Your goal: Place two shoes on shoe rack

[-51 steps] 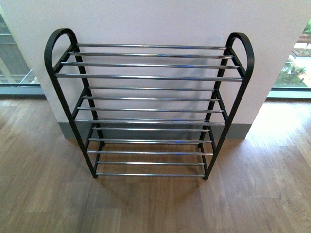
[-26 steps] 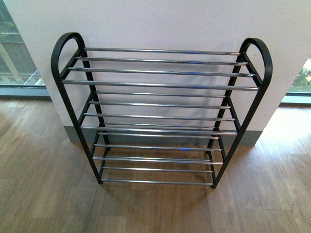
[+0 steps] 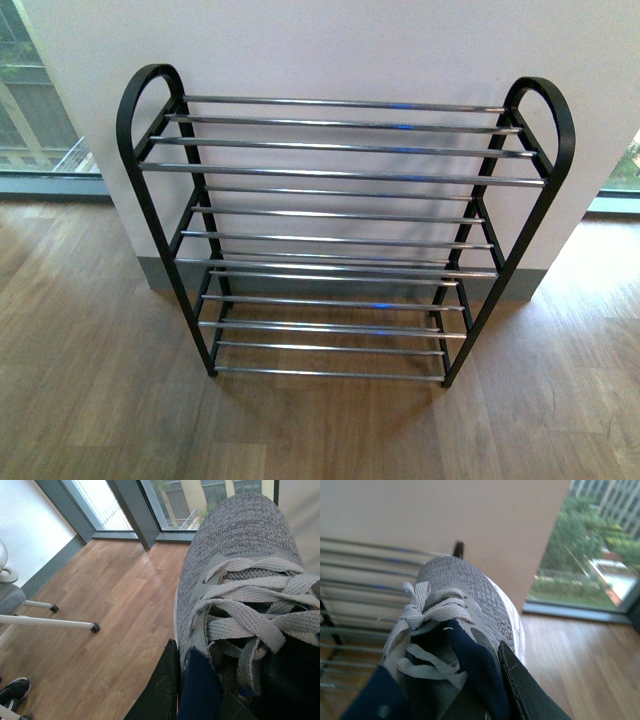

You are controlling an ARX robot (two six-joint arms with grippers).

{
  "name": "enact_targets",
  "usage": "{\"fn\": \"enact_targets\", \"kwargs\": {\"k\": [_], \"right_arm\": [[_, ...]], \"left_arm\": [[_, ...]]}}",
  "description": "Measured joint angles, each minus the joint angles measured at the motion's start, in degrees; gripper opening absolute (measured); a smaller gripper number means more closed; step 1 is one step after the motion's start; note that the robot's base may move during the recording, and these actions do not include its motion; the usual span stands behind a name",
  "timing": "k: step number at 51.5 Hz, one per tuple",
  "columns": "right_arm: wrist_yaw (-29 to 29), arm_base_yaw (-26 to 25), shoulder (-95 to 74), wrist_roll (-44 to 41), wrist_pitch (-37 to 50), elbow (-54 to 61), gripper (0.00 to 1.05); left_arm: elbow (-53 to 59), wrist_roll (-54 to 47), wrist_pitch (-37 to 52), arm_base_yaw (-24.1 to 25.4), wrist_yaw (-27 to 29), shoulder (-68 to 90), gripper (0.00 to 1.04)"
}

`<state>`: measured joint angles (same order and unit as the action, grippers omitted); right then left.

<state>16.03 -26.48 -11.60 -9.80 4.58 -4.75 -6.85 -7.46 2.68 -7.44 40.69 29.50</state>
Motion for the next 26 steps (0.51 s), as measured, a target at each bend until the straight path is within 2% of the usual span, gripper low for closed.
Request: {"fn": "enact_targets", "kwargs": {"k": [4,9,15,22,26], "right_arm": [[3.9,2.1,1.1,4.1,4.1,1.2,0.01],[-5.6,14.6,-9.4,7.3,13.4,-1.4,0.01],[-13.4,25.2,-28.1,7.4,25.6,-6.3,0.01],[-18.0,30.9,-47.7,7.0,35.7,-13.8,0.01],[-19.6,32.2,-56.7,7.2,37.2,-18.6,0.01]], "left_arm": [[0.0,0.0,0.0,0.0,0.0,0.0,0.02],[0.0,0.0,0.0,0.1,0.5,0.0,0.02],[0.0,0.0,0.0,0.1,0.4,0.0,0.02],[0.0,0.0,0.0,0.0,0.2,0.0,0.02],[0.0,0.0,0.0,0.0,0.1,0.0,0.02]]}}
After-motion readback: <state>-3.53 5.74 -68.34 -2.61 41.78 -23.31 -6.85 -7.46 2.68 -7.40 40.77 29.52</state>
